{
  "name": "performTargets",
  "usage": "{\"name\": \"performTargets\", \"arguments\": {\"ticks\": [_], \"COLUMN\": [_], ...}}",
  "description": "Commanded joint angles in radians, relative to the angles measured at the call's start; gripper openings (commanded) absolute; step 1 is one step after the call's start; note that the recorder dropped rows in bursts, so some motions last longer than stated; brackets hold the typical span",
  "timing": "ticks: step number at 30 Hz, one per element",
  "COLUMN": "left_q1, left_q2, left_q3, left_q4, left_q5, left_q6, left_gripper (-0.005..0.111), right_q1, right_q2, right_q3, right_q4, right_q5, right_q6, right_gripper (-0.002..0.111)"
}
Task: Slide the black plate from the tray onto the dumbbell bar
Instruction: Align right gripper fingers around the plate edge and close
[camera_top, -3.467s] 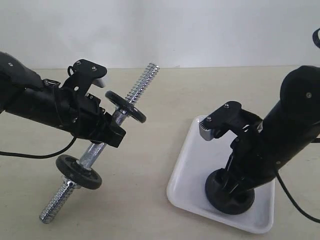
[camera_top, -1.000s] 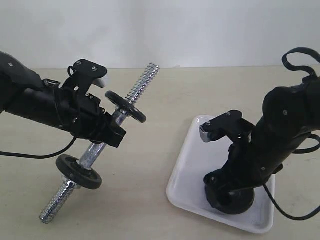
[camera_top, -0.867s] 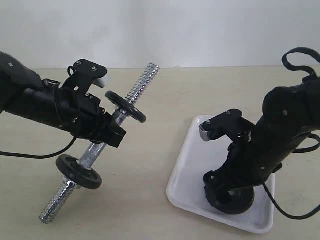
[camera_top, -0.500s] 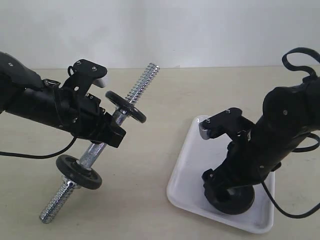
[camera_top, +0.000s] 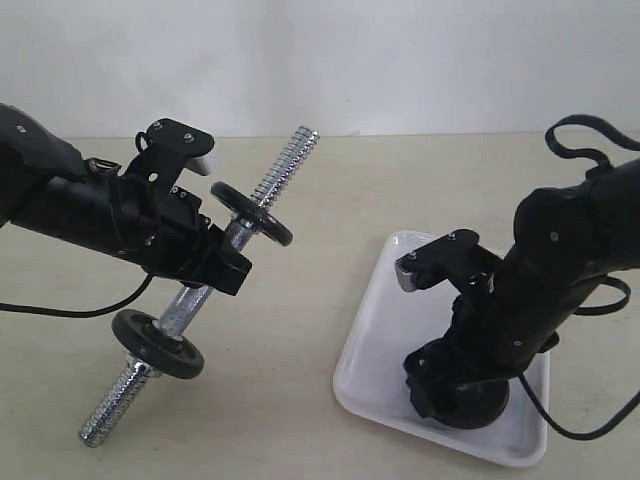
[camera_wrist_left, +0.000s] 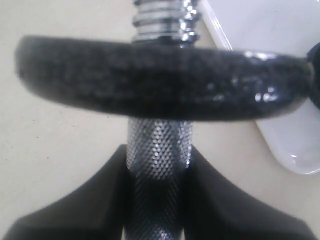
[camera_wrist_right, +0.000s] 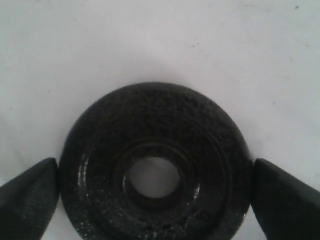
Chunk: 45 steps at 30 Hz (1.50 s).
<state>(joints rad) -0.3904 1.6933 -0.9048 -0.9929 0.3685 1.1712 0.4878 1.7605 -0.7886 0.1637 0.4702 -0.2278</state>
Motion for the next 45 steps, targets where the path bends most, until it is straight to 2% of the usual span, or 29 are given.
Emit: {"name": "performTargets", "arguments": {"ticks": [1,30,33,40,45], "left_q1": [-0.003,-0.003,-0.003,-0.003,-0.003], "left_q2": [-0.058,-0.058,-0.058,-0.058,-0.058], "left_q3": [-0.033,-0.033,-0.033,-0.033,-0.033], "left_q4": [-0.058,-0.058,-0.058,-0.058,-0.058], "left_q5": [-0.054,-0.044,-0.044,-0.044,-0.048], "left_q6": [0.015,0.015,0.015,0.015,0.015], "left_gripper": [0.004,0.004,0.004,0.004,0.004], "right_q1": [0.001,0.001,0.001,0.001,0.001], "right_q2": [0.042,0.044,0.044,0.044,0.044], "right_q3": [-0.003,-0.003,-0.003,-0.003,-0.003], "right_q4": [0.022,0.008,0.008,0.010,0.010], "right_q5": [0.005,0.060,0.067,0.084,0.101], "right_q6": [0.001,0.015,0.036,0.036,0.036], "right_gripper": [0.093,0.092,0.083,0.031,0.004]}}
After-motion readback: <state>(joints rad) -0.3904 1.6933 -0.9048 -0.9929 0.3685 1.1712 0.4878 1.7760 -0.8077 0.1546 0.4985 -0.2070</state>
